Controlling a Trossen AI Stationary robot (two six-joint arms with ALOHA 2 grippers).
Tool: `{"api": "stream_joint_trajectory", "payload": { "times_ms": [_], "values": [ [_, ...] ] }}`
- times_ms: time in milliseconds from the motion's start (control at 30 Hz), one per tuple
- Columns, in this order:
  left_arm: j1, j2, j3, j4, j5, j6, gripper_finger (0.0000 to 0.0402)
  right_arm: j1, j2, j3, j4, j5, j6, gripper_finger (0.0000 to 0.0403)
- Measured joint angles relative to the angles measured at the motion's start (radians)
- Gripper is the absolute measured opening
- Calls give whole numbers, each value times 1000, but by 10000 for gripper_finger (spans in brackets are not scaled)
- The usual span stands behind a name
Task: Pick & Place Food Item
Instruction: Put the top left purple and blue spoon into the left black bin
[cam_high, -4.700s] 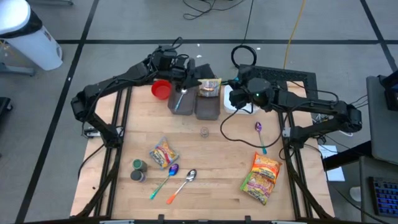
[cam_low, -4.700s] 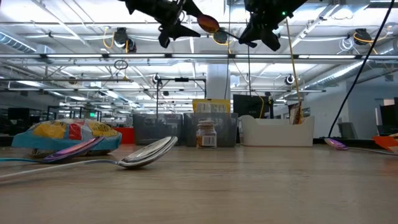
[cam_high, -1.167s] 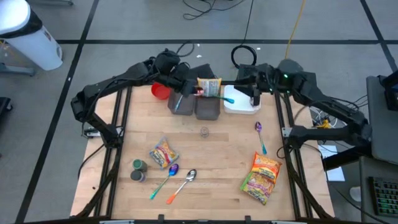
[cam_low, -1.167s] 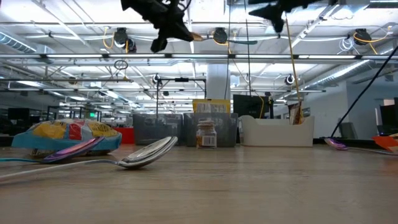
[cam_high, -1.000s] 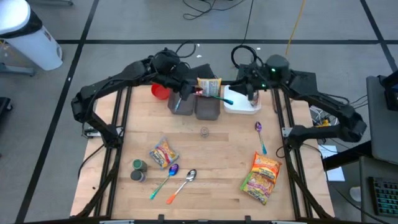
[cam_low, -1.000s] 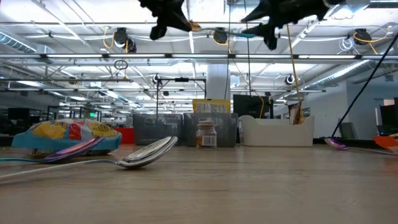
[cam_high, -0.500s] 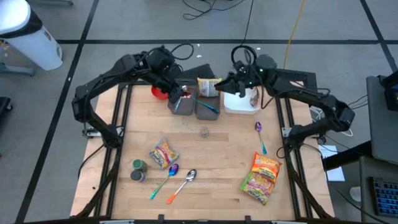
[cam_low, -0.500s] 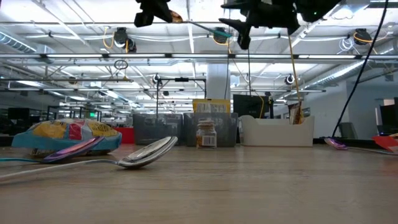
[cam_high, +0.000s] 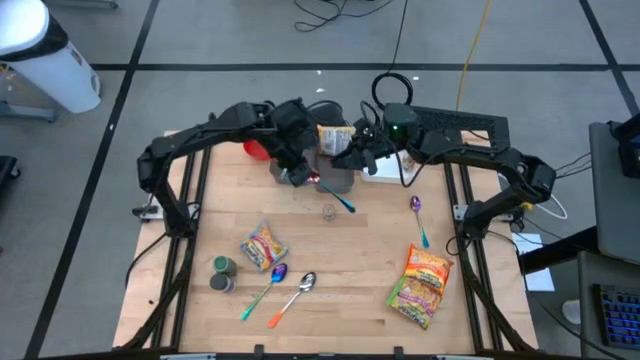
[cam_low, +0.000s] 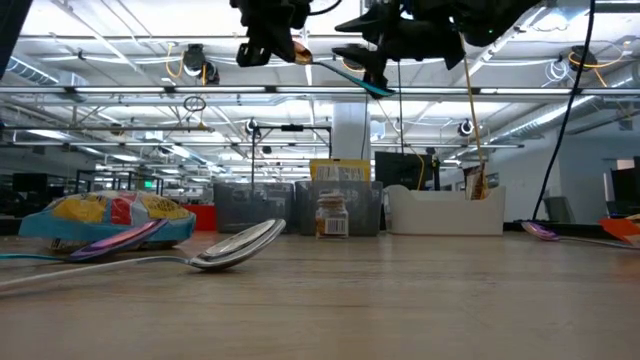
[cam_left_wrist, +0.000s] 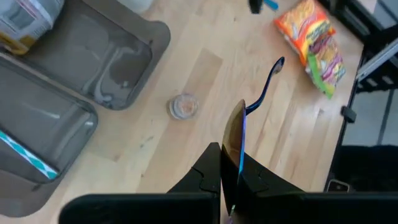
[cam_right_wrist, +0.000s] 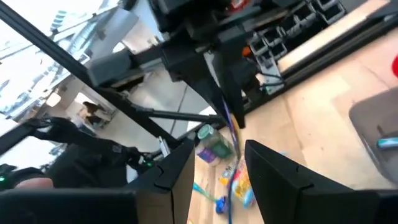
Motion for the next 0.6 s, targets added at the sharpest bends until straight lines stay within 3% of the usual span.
{"api": "stream_joint_trajectory", "payload": {
  "times_ms": [200,600],
  "values": [
    [-17,52,113,-24,-49,39,6,18,1,0,-86,82,-84,134],
    [-21,197,350,-164,-86,104,5,56,-1,0,-15,132,-97,134]
  ]
}}
